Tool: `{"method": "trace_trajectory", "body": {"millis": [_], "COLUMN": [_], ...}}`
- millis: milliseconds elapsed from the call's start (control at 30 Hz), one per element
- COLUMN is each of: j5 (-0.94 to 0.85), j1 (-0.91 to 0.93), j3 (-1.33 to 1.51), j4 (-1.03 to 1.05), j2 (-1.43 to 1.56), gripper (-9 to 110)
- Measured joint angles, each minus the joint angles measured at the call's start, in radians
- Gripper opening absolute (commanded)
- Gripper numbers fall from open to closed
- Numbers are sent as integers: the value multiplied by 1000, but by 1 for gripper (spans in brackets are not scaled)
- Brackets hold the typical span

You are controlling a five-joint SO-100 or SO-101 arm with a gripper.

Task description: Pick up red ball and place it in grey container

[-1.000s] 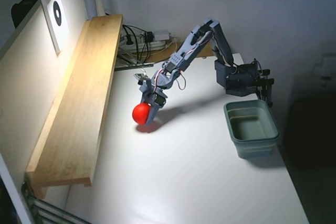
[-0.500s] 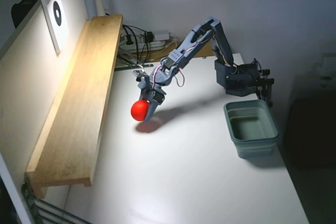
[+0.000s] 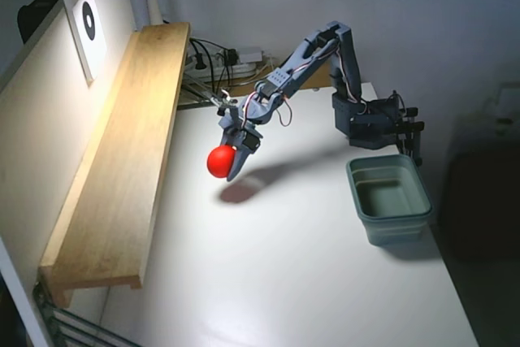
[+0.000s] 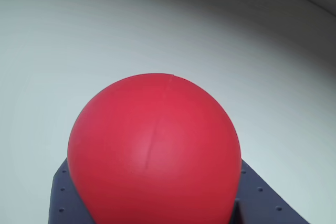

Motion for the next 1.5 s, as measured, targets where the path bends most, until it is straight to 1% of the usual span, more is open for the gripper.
{"method": "trace_trajectory", "body": {"millis": [367,700,1000,1233,1500], "j5": [-2,-2,-2,-2,-2], "j1": [0,0,2,0,0], "j3": [8,268,433,425,235], "j4": [9,28,127,190,396], "j2": [25,313,581,591,612], "gripper": [23,23,23,23,23]}}
